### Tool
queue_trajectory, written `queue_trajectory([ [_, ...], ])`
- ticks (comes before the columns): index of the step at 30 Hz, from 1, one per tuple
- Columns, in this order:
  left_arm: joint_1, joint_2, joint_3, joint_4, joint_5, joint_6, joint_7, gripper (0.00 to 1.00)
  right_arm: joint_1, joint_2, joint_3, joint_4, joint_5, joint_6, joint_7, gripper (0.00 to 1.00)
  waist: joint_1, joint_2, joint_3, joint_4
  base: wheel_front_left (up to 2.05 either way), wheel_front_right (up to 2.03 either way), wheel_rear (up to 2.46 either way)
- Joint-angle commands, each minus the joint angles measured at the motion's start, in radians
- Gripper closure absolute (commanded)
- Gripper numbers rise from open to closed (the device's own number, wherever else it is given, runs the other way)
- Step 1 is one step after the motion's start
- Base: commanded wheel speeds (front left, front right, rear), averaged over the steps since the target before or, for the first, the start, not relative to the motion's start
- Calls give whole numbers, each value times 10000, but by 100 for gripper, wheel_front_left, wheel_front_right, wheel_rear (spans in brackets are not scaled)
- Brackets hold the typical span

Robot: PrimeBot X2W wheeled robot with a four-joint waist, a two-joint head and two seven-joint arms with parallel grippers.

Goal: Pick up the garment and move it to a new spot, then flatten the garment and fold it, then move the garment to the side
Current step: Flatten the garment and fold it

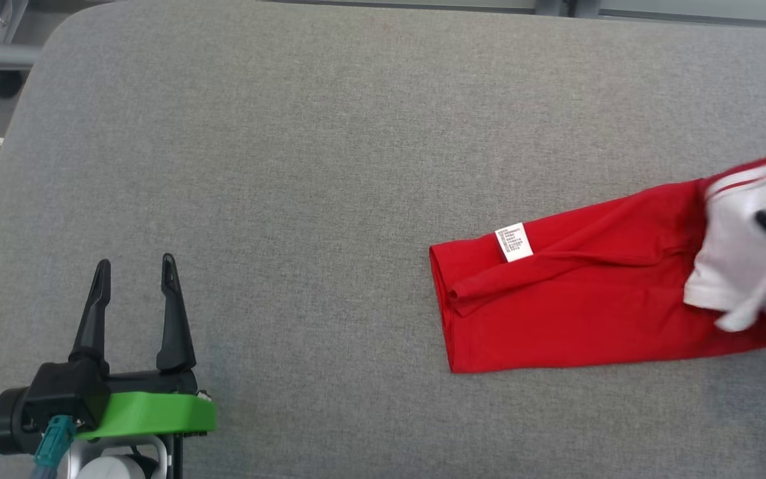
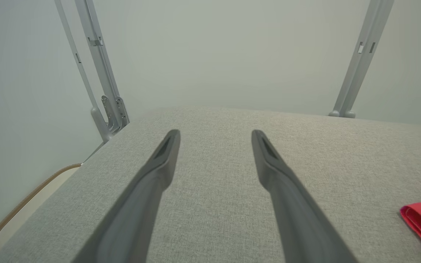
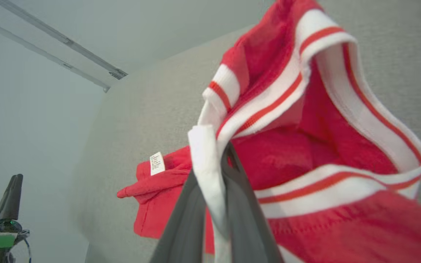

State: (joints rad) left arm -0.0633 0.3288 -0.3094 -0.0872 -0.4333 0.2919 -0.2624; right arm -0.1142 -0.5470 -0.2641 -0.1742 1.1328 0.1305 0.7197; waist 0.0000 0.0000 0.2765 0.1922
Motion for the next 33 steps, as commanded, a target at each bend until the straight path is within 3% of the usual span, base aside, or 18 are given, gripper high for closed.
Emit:
queue_trajectory([
  [1,156,-85,116,74,78,-99,-28,0,157,599,399,-582,-379,5,20,100,0,0,-57,-78,0,0,0],
  [5,66,-178,182,243,178,-342,-28,0,-143,2216,2004,-1295,-1780,5,19,100,0,0,-89,-146,0,0,0],
  [11,-295,-318,46,680,234,-637,-29,0,-645,4289,4227,0,-3955,5,-812,100,0,0,-139,-50,0,0,0],
  [15,-376,-384,57,885,161,-795,-29,0,-1006,4715,5432,1153,-4975,5,-1615,100,0,0,-85,-46,0,0,0],
  [24,-421,-512,158,1127,148,-988,-27,0,-1753,4939,6154,3020,-5858,5,-2912,97,0,0,-109,-58,0,0,0],
  [25,-392,-525,174,1146,150,-1023,-29,0,-1855,4951,6181,3104,-5804,5,-3110,75,0,0,-123,-89,0,0,0],
  [26,-347,-535,191,1173,156,-1066,-29,0,-1924,4948,6282,3174,-5667,5,-3246,32,0,0,-143,-131,0,0,0],
  [28,-271,-558,237,1224,182,-1090,-28,0,-2085,4959,6546,3186,-5452,5,-3567,5,0,0,-176,-229,0,0,0],
  [29,-246,-572,257,1255,191,-1094,-29,0,-2141,4959,6714,3143,-5397,5,-3656,0,0,0,-193,-273,0,0,0],
  [33,-196,-527,392,1260,242,-1089,-28,0,-2156,4964,7569,2170,-4857,5,-3819,0,0,0,-206,-504,0,0,0],
])
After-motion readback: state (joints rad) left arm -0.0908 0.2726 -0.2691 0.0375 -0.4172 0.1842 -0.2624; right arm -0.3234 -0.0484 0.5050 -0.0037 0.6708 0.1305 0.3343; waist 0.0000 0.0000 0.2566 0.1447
